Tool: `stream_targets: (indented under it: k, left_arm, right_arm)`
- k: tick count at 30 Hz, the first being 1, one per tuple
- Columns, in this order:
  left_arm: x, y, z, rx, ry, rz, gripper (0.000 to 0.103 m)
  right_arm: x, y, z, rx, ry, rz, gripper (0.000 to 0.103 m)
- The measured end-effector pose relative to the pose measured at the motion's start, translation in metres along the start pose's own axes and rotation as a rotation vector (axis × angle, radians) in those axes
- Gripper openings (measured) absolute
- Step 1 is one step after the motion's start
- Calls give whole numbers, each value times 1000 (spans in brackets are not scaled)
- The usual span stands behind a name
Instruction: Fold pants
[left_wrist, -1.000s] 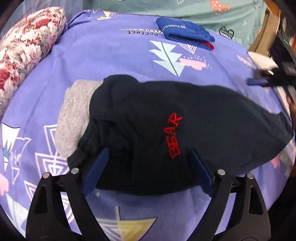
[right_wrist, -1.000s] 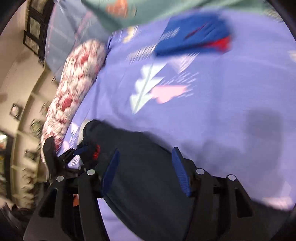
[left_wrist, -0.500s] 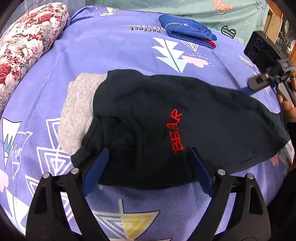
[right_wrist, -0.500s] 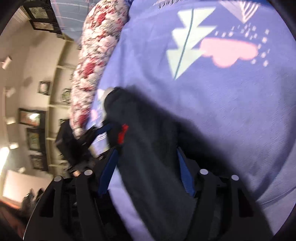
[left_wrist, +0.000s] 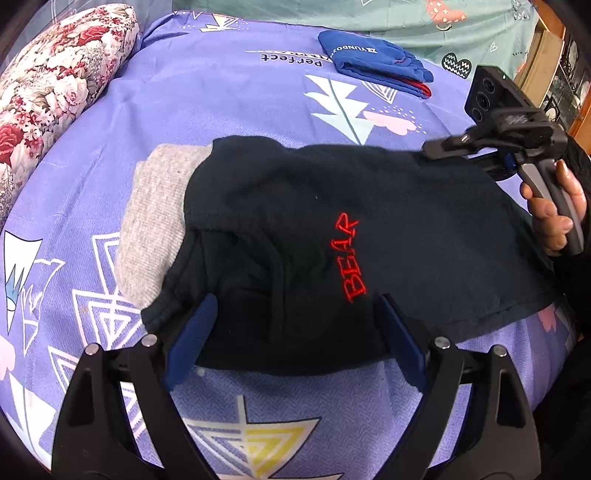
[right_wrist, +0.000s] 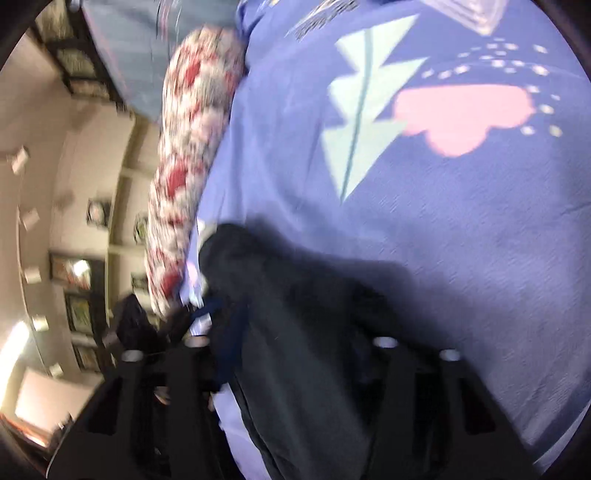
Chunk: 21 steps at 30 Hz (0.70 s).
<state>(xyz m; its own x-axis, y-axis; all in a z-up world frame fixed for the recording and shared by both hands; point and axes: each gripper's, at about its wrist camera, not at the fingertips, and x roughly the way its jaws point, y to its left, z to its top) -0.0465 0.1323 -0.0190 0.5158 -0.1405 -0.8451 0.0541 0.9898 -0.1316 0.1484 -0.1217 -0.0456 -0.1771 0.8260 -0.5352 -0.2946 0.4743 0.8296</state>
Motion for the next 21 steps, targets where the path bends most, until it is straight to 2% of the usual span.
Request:
stream_targets:
  k: [1,2,6,8,10,11,13,14,16,18,20,21]
  left_arm:
    - [0,1,0,-1,1,-4,89]
    - [0,1,1,-1,3,-6,89]
    - [0,2,1,1,10,-5,89]
    - [-1,4,0,-3,8,-12,89]
    - [-4,2,1,3,12,-3,89]
    - [-8,0,2,8,11,-3,89]
    - [-21,-4,8,6,-2,-44,89]
    - [-29,-5,13,1,-20,-77,89]
    - [-46,-7,25,-15,-80,-104,94]
    - [-46,-4,38,-43,-110,-112,97]
    - [-23,5,52,-83,-77,-98,97]
    - [-9,13,56,-106,-52,-76,97]
  right_arm:
    - [-2,-5,1,7,-11,-11,13]
    - [-4,-9,1,18,-18,-15,11]
    - [-16,-20,5,46,-37,-67,11]
    - [-48,-25,10,48,-157,-173,14]
    - [-83,-28,12,76,-237,-134,14]
    - [-91,-19,10,47,-241,-151,15]
    - [-94,10,-6,-43,-210,-173,33]
    - [-91,22,-16,-75,-194,-186,46]
    - [-77,41,-39,-122,-159,-209,46]
    - [-57,42,-57,-91,-143,-231,45]
    - [-43,27,-63,-44,-146,-288,45]
    - [-37,14,-65,-14,-150,-317,36]
